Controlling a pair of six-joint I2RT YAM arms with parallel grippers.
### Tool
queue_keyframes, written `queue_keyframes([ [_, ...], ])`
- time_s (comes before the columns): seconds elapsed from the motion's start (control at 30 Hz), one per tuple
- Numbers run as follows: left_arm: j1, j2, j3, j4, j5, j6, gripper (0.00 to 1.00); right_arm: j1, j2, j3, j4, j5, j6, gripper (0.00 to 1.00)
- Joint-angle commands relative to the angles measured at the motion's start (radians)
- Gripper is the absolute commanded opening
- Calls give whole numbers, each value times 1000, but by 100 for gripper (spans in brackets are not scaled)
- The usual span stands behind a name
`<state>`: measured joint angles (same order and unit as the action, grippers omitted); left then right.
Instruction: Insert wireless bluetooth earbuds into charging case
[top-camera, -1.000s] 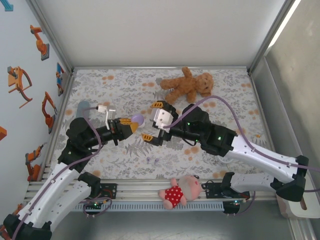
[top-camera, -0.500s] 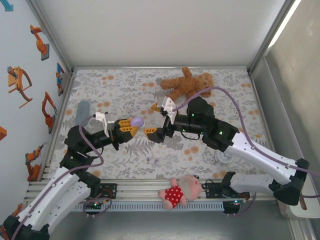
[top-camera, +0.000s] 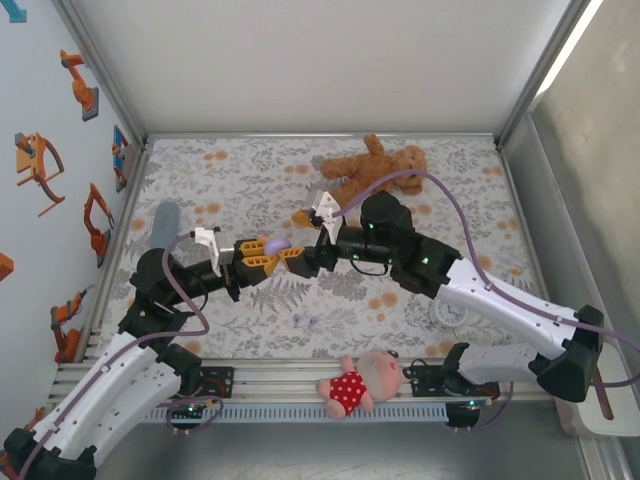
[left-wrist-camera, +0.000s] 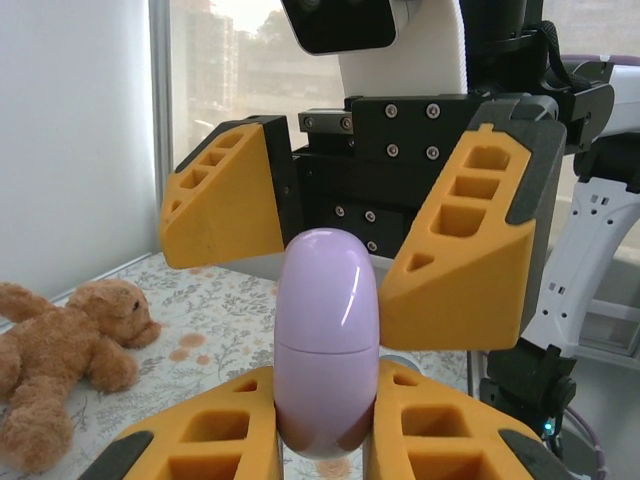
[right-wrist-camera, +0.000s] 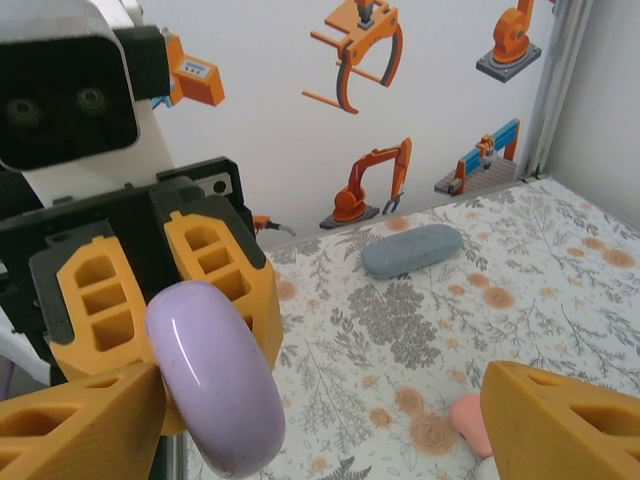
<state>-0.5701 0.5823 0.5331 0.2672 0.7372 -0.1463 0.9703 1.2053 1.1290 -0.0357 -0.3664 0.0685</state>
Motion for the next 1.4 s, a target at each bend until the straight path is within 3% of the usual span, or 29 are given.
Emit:
queue_keyframes([
  [0.0,-8,-3,31,-2,30,36,2,-18,0,31,61,4,37,80],
  [0.83,-12,-11,25,-32,20,40,1,-48,-61,55,12,19,57,79],
  [1.17,-12,-59,24,-101,4,54,1,-72,-97,60,-136,106,115,80],
  [1.37,-13,-108,42,-170,1,64,1,-133,-59,22,-223,80,230,74],
])
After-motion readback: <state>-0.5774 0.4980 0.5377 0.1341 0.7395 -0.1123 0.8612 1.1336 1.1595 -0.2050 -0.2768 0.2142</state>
